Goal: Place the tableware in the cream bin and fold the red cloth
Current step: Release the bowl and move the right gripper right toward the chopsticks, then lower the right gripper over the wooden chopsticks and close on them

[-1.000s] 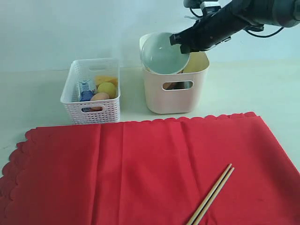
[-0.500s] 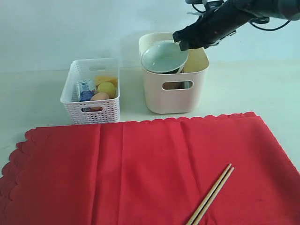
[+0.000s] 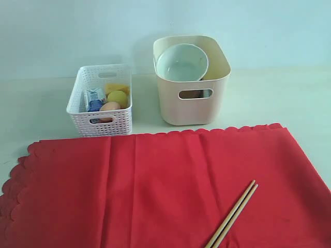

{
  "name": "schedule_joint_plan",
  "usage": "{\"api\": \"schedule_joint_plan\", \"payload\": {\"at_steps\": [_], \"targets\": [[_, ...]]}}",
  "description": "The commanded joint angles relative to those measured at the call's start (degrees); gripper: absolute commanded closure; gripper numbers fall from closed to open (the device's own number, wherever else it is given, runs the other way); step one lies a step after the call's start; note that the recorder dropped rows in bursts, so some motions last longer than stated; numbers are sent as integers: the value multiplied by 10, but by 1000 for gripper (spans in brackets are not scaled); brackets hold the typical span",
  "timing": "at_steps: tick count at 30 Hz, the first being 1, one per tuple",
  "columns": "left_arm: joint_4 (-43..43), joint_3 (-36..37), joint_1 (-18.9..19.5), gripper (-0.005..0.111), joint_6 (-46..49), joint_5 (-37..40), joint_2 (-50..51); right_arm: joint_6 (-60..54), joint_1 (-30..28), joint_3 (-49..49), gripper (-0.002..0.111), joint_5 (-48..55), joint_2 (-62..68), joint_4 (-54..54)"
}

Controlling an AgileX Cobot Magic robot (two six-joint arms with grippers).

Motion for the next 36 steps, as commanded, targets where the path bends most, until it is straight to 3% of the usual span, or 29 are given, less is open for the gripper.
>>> {"api": "schedule_joint_plan", "payload": {"at_steps": [1, 10, 16, 28, 36], "targets": [[-3, 2, 1, 107, -1, -6, -4, 3, -2, 75, 63, 2, -77, -3], [-3, 2, 1, 107, -1, -6, -4, -123, -1, 274, 63, 32, -236, 36], [-3, 2, 1, 107, -1, -6, -4, -291, -1, 358, 63, 67, -289, 159], [-3, 2, 1, 107, -1, -6, -4, -643, -1, 469, 63, 137, -268, 222], [-3, 2, 1, 107, -1, -6, -4, -720, -1, 481, 63, 132, -200, 210]]}}
